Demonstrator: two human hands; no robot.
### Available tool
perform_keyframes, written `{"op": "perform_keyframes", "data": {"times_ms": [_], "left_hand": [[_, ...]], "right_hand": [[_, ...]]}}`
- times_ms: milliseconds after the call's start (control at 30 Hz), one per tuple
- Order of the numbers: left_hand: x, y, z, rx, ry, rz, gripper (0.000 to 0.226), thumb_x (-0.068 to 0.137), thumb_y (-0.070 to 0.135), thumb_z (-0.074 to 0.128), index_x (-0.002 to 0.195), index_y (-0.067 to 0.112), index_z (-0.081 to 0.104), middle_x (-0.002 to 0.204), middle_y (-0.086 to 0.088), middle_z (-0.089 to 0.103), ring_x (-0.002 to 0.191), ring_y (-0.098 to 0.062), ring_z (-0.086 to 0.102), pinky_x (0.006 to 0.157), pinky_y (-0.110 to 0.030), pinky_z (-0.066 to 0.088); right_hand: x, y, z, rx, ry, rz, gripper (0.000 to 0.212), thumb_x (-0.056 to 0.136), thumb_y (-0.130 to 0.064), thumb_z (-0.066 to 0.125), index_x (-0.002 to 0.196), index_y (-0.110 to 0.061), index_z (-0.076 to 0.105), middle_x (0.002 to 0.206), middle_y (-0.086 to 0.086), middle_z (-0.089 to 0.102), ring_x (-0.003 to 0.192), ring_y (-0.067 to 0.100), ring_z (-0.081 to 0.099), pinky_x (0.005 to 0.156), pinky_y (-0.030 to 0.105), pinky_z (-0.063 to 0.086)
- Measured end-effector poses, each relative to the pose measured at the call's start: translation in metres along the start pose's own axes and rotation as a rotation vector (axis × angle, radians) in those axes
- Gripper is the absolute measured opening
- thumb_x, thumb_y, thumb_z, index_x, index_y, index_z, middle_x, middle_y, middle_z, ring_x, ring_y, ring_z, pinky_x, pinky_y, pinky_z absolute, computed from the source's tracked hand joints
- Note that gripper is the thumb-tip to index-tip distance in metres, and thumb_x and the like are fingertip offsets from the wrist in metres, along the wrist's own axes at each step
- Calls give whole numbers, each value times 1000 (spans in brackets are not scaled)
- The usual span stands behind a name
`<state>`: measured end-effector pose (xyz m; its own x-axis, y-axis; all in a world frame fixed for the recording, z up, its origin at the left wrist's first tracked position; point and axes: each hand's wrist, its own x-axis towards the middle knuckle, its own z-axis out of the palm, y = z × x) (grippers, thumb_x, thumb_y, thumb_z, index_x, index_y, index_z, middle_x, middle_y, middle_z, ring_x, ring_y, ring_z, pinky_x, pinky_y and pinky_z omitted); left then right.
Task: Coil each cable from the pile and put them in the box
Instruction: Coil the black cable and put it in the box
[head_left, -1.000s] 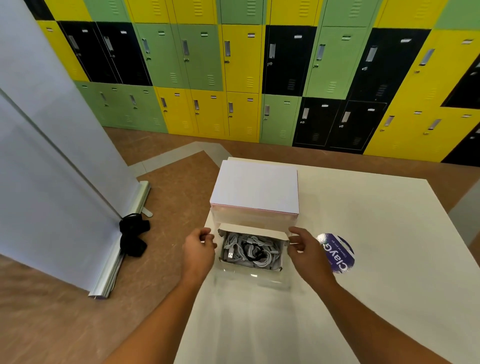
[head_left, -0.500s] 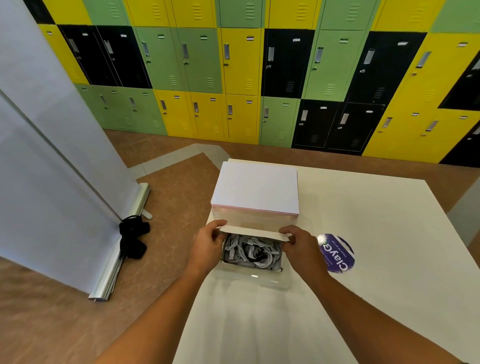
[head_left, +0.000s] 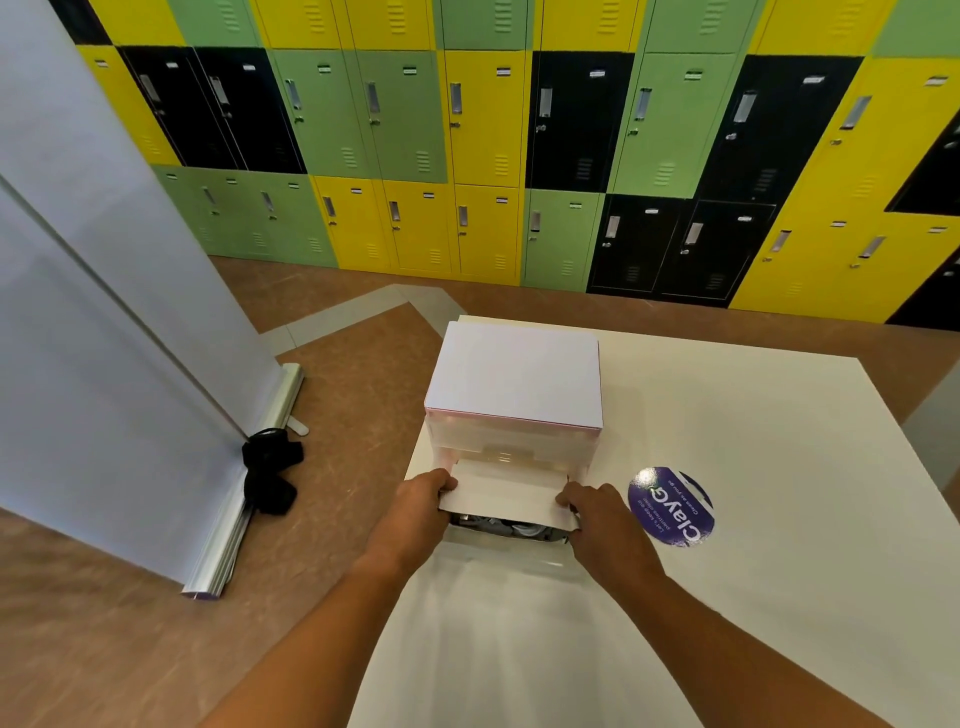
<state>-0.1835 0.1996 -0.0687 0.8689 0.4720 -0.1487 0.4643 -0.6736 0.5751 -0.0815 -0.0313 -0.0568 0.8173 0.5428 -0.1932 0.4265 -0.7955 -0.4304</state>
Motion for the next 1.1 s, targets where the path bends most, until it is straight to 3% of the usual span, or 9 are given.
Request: {"op": "perform_keyframes", "data": {"times_ms": [133,300,400,500,600,733,867,1000,1100], "left_hand": [[-1,4,-3,75,-39,21,36,94,7,63,128,19,63,123,-4,66,102,-19,61,80,-21,45],[0,6,-6,112,-63,30,30,94,11,64,122,20,63,118,-4,66,96,-20,61,79,-25,50],[-4,7,-5,156,-82,78,22,92,18,66,113,19,60,114,-2,67,93,-21,62,85,-33,55],[-5,11,-4,185,-138,104,39,91,29,71,125,16,59,124,-2,65,108,-23,64,94,-32,53],[-5,14,-6,212,-163,124,50,87,44,73,128,19,57,128,0,64,112,-21,62,94,-30,50],[-3,18,-7,284,-242,188,60,92,61,57,142,28,51,142,-1,52,125,-22,54,103,-33,45],[-2,16,-5,288,-228,184,43,104,47,43,143,32,54,147,-5,44,131,-19,51,101,-32,43],[2,17,-5,197,-178,152,36,102,38,52,136,29,62,138,-2,50,127,-18,54,99,-26,42],[5,18,-6,132,-123,135,31,101,30,56,130,26,67,133,0,56,120,-18,58,95,-23,42]], "right_hand": [[0,-3,-3,-38,-20,-4,43,92,-8,64,130,-25,56,117,4,60,105,20,59,86,29,52],[6,-4,-8,-64,-23,-9,43,92,-8,62,130,-25,57,118,6,58,104,22,60,83,24,47],[3,-4,-3,-109,-46,-52,41,93,-16,65,133,-22,56,120,5,61,110,21,58,91,27,50],[3,-3,2,-189,-62,-119,40,95,-30,63,134,-21,56,123,2,64,117,19,52,96,30,48],[4,-1,2,-281,-81,-145,37,96,-38,59,129,-21,58,123,1,65,116,20,51,95,32,47],[2,-2,1,-318,-119,-138,39,95,-42,58,128,-20,59,123,1,64,117,20,49,96,33,45],[2,-2,-16,-127,-182,-79,49,91,-45,66,134,-22,59,127,2,52,121,22,48,98,33,44],[11,6,-29,-42,-259,-66,42,96,-26,64,138,-23,58,131,3,54,118,21,54,86,19,40],[12,8,-27,73,-209,-19,33,99,-14,53,129,-20,66,121,5,67,78,11,62,60,8,39]]}}
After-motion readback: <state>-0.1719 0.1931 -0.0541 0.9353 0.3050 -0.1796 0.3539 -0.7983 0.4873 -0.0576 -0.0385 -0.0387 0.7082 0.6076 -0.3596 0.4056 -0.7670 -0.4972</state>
